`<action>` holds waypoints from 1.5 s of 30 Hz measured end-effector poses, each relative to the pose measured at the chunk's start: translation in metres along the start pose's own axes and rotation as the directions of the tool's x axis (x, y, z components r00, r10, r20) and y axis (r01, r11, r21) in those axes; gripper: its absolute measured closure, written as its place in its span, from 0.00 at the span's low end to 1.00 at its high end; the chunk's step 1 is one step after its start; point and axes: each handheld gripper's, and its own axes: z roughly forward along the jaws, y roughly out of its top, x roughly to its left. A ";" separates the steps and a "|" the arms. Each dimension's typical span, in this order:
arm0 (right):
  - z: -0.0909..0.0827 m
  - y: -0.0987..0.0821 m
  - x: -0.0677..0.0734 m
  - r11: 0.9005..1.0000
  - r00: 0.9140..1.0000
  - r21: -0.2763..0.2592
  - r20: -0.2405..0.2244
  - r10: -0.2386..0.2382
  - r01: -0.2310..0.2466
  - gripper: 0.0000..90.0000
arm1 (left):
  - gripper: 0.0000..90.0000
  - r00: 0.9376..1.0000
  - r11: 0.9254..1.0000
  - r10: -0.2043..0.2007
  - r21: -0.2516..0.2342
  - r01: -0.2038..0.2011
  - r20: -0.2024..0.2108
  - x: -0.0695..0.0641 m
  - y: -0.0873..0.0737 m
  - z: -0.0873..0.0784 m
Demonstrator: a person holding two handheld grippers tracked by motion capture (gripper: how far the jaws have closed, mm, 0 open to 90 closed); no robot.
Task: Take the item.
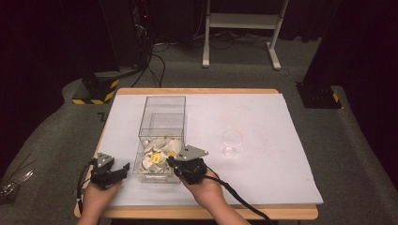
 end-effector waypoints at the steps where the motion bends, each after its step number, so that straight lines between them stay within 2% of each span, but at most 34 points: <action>1: 0.000 0.000 0.000 1.000 1.000 -0.003 0.000 -0.002 0.002 0.95 | 0.36 1.000 1.000 0.000 0.001 0.000 0.001 0.000 0.000 0.000; 12: -0.005 0.002 -0.001 0.999 1.000 -0.038 0.012 0.002 -0.002 0.95 | 0.36 1.000 1.000 0.001 -0.001 -0.001 0.000 0.000 0.000 0.000; 21: -0.010 0.003 -0.001 0.995 1.000 -0.100 0.025 -0.002 0.005 0.95 | 0.36 1.000 1.000 0.001 0.001 -0.001 0.001 0.000 0.000 0.000; 32: -0.013 0.004 -0.004 0.994 1.000 -0.108 0.028 0.000 0.003 0.95 | 0.36 1.000 1.000 0.000 0.000 0.000 0.000 0.000 0.000 0.000; 45: -0.031 0.004 -0.018 0.992 0.997 -0.124 0.073 0.010 -0.001 0.95 | 0.35 1.000 1.000 0.001 0.002 -0.001 0.000 0.000 0.000 0.000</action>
